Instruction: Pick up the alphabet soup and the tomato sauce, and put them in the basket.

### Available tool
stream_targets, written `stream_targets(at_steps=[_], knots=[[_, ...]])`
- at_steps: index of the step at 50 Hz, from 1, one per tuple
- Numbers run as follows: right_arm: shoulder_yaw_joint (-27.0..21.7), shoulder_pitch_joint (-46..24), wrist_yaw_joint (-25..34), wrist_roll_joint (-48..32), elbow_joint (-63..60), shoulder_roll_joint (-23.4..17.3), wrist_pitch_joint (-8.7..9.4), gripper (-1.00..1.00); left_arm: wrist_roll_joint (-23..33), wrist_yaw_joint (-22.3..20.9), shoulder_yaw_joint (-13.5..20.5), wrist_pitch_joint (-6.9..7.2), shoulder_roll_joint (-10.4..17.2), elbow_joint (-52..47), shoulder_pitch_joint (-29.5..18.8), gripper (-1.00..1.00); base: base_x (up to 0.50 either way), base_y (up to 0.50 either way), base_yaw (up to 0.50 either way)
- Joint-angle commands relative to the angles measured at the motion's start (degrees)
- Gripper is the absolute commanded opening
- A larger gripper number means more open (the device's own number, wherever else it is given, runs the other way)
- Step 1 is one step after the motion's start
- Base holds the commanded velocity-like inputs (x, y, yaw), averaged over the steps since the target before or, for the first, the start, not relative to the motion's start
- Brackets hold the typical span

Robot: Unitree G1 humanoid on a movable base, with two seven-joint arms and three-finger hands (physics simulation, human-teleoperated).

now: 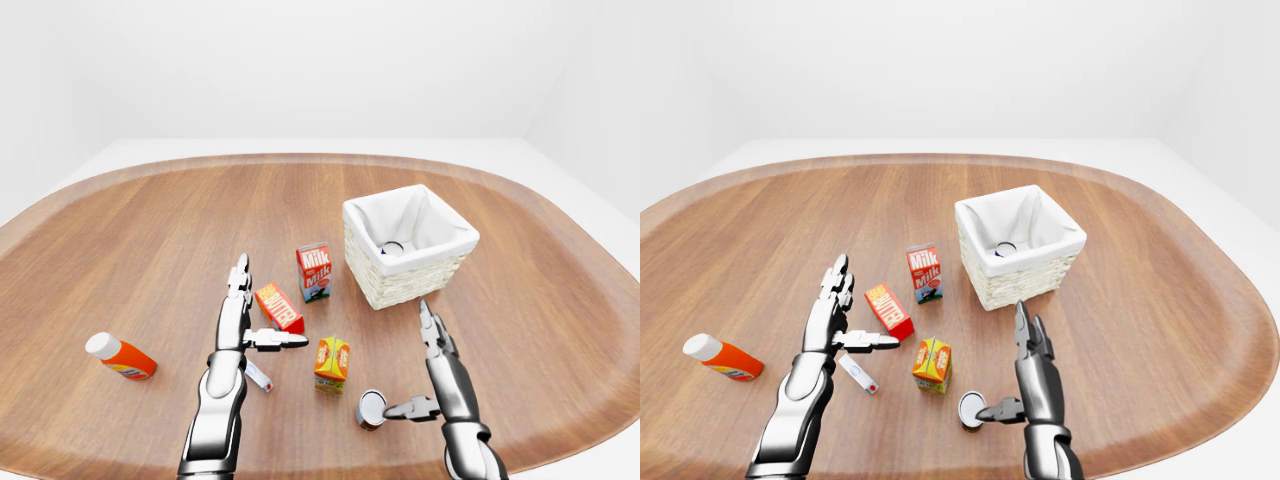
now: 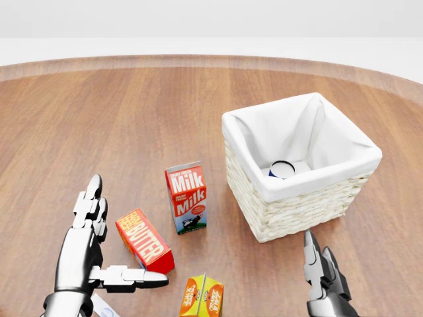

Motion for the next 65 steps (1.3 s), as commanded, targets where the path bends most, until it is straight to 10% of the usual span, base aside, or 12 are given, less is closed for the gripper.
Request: stream_targets(at_steps=[1,65], knots=[[3.2,0.1,-3.1,-1.6,4.4,-1.3,0.0,1.0,-1.0,-0.7,0.1,-0.75,0.0,0.4,-0.2,1.0,0.0,0.0,0.0],[10.6,-1.6,-11.7,-5.2,16.0,-3.3,0.0,1.0,-1.0,-0.6,0.1,-0.74,0.0,0.4,-0.2,1.0,0.0,0.0,0.0]])
